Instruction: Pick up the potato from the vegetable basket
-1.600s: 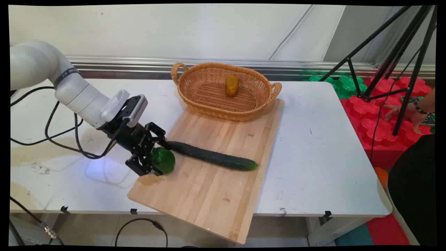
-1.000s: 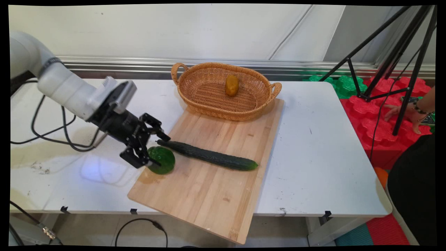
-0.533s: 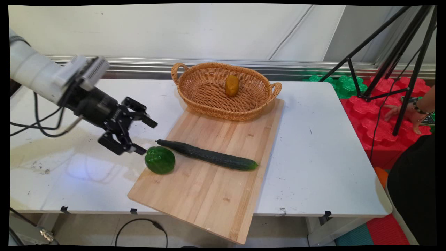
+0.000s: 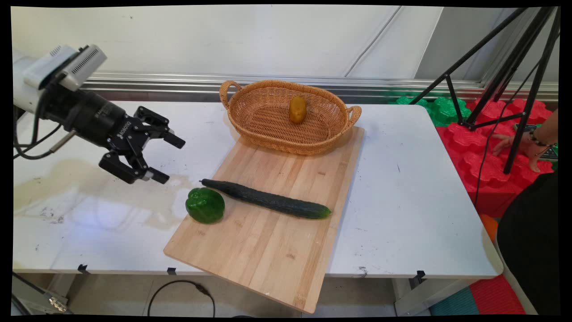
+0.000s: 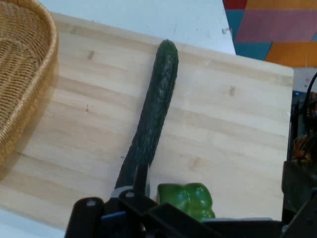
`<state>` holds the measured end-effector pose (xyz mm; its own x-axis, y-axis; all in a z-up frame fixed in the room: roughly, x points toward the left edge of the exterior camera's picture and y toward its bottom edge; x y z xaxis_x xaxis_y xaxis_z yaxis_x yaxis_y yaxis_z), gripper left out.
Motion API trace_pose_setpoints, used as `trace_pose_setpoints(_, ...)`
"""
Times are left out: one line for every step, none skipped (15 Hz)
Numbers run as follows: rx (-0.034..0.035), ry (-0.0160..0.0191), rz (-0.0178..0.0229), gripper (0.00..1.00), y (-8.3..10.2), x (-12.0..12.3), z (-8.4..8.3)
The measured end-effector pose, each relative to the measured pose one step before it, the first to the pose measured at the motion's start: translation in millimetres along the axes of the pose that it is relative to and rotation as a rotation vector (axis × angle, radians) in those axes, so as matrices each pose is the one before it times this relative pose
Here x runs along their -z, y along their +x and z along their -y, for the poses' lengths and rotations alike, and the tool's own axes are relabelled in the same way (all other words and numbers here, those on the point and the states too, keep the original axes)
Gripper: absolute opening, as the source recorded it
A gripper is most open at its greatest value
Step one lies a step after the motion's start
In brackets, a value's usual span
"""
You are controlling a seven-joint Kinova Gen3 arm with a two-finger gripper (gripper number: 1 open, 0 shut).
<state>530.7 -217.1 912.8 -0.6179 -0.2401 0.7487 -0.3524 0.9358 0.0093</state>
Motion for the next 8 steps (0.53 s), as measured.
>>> trace_pose_setpoints(0.0055,0.00161,-0.00757,1.0,1.43,3.8,-0.13)
trace_pose_setpoints(0.00602,0.00272,-0.00701,1.0,1.4,2.76,0.44)
trace_pose_setpoints(0.00501,0.00345,-0.00605,1.0,1.95,1.67,0.74)
trace_pose_setpoints(0.00483,0.00596,-0.00635,1.0,1.66,1.02,1.18)
trace_pose_setpoints(0.00682,0.0111,-0.01057,1.0,3.54,0.78,2.96)
trace_pose_setpoints(0.0095,0.01702,-0.01466,1.0,5.27,0.29,5.07)
trace_pose_setpoints(0.00543,0.01508,-0.01149,1.0,5.02,-0.66,5.61)
trace_pose_setpoints(0.00585,0.01628,-0.01137,1.0,5.7,-1.25,6.5)
